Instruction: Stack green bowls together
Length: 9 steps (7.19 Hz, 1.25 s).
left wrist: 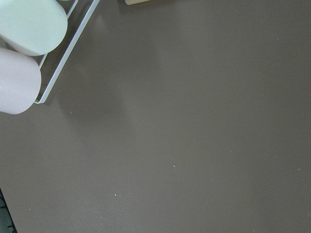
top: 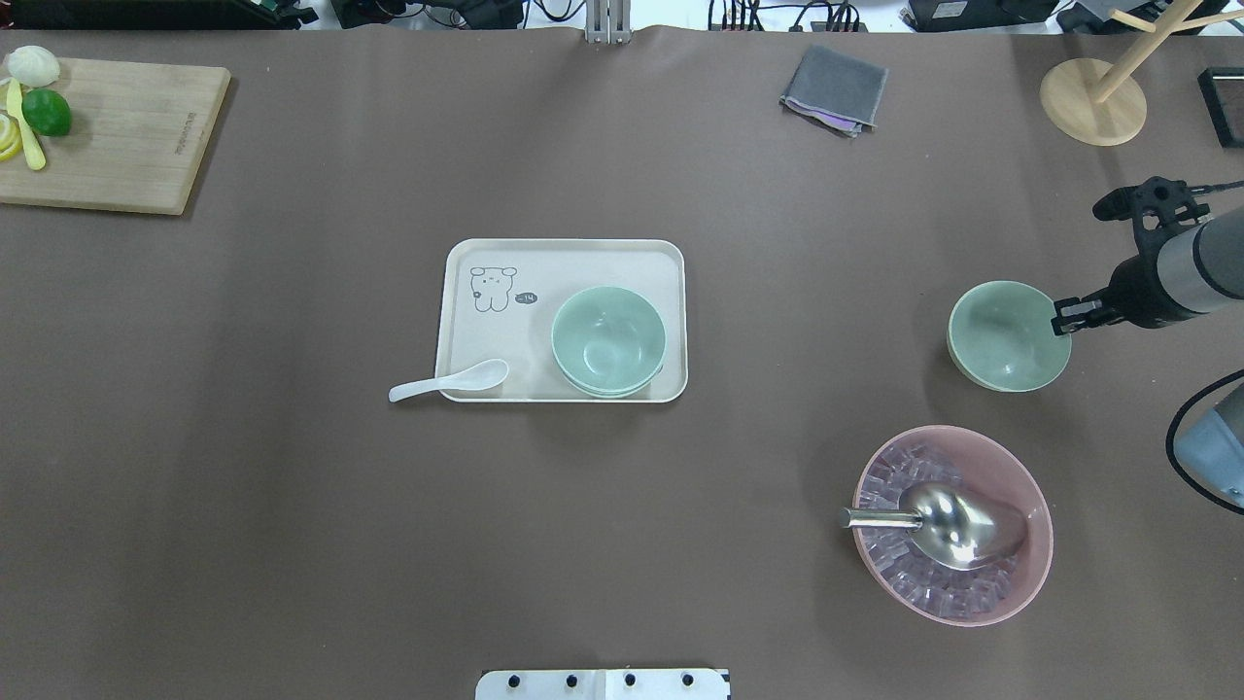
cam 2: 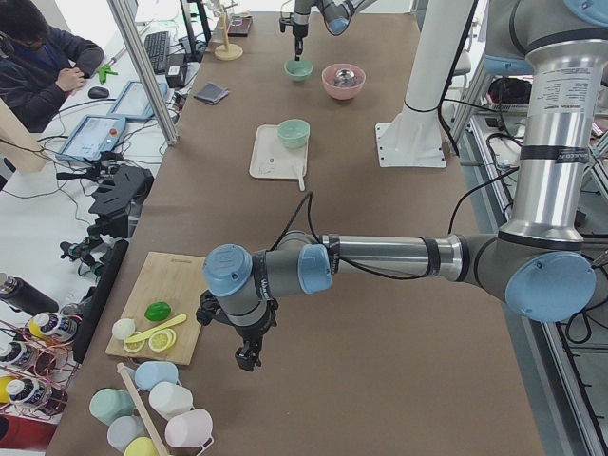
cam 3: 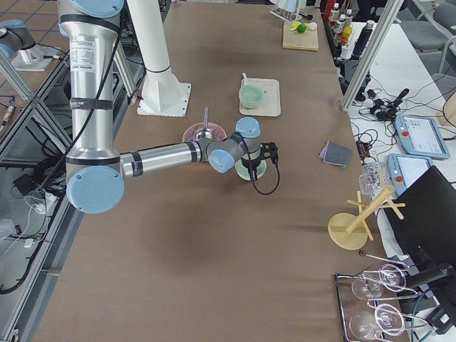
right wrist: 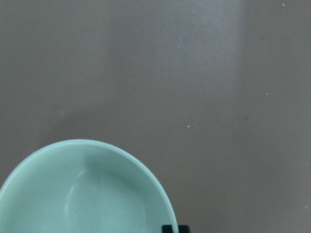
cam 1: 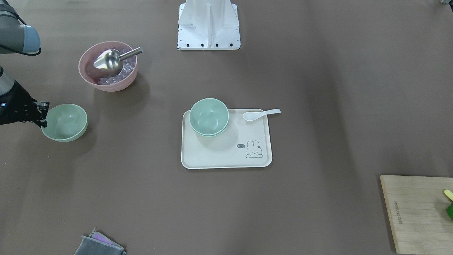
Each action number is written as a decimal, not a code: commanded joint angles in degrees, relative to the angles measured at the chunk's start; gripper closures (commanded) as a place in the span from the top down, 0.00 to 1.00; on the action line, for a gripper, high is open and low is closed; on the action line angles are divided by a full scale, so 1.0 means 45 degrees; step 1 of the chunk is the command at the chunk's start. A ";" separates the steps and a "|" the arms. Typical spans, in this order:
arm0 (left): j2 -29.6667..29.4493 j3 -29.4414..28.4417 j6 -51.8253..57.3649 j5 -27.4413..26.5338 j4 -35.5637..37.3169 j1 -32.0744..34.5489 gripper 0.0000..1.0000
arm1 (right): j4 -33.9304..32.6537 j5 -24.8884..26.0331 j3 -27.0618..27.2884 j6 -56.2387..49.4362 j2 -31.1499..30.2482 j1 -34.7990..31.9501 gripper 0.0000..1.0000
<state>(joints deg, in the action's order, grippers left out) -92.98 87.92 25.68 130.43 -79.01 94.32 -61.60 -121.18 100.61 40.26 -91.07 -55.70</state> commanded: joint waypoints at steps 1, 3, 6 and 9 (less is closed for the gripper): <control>0.0018 -0.0026 -0.0002 0.0000 -0.0001 -0.0003 0.98 | -0.1455 -0.0667 0.0374 -0.0001 0.1419 -0.0568 0.00; 0.0019 -0.0085 -0.0002 0.0000 -0.0001 -0.0003 0.98 | -0.5218 -0.0805 0.0571 0.0057 0.4520 -0.0494 0.00; 0.0019 -0.0143 -0.0002 0.0000 0.0019 -0.0003 0.98 | -0.6213 -0.0437 0.0513 0.3974 0.7224 0.1609 0.00; 0.0193 -0.0222 -0.0002 0.0000 0.0000 -0.0003 0.98 | -0.6233 0.1241 -0.0479 0.6264 0.9022 0.3721 0.00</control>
<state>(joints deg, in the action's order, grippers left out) -92.69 87.03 25.66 130.43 -78.95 94.31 -89.67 -118.19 100.63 65.09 -53.63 -42.10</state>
